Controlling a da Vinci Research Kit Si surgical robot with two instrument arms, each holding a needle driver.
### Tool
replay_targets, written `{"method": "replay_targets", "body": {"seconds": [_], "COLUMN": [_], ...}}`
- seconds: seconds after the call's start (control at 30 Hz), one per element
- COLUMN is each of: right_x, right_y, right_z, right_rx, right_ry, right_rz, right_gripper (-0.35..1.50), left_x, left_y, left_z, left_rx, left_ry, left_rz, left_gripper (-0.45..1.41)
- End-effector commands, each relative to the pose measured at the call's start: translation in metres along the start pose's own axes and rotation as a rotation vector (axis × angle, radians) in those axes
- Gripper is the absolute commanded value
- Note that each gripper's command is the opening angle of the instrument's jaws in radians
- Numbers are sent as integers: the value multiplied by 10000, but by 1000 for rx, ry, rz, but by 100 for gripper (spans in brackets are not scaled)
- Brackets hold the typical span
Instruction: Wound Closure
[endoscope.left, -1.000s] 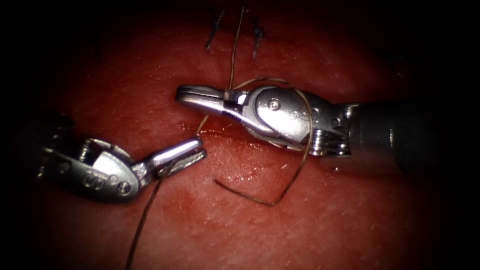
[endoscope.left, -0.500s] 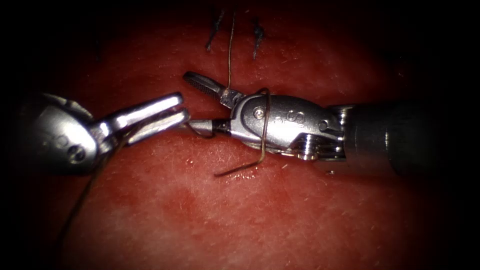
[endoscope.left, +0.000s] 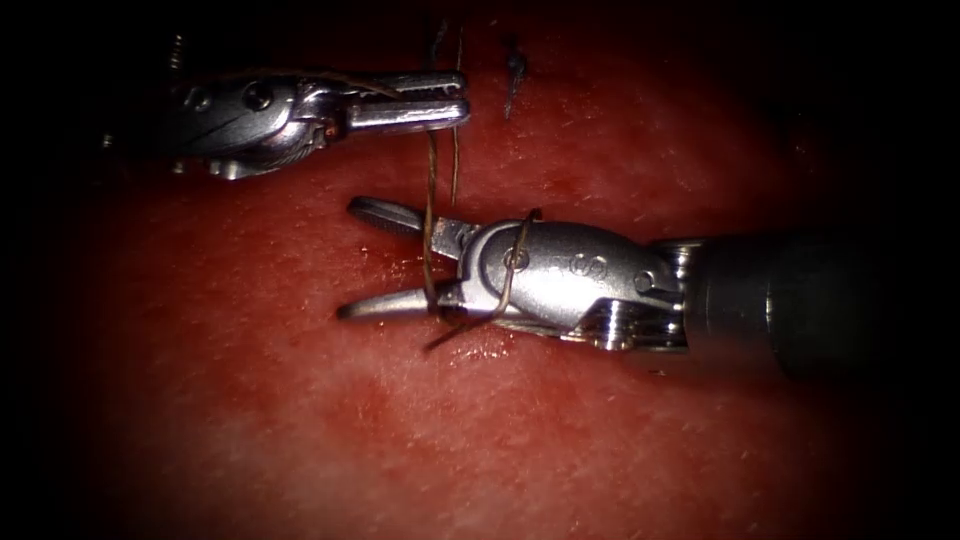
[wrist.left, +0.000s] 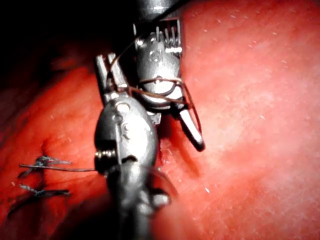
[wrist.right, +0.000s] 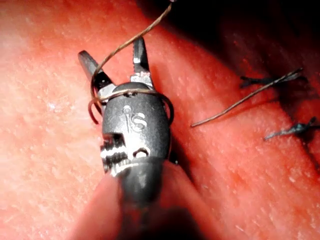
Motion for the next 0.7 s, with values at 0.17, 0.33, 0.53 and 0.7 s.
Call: {"method": "replay_targets", "body": {"seconds": [0.17,0.33,0.53,0.7], "right_x": [3,5,7,11], "right_y": [-6,-1,1,8], "right_z": [8,5,2,0], "right_rx": [52,17,-6,-34], "right_ry": [44,137,264,332], "right_rz": [-17,-20,-27,-23], "right_gripper": [93,89,84,67], "left_x": [35,73,126,145], "left_y": [15,15,2,-16], "left_z": [4,-5,-36,-49], "left_rx": [38,19,-27,-59], "left_ry": [-19,11,70,101], "left_rz": [-6,27,80,104], "left_gripper": [-45,-45,-45,-45]}}
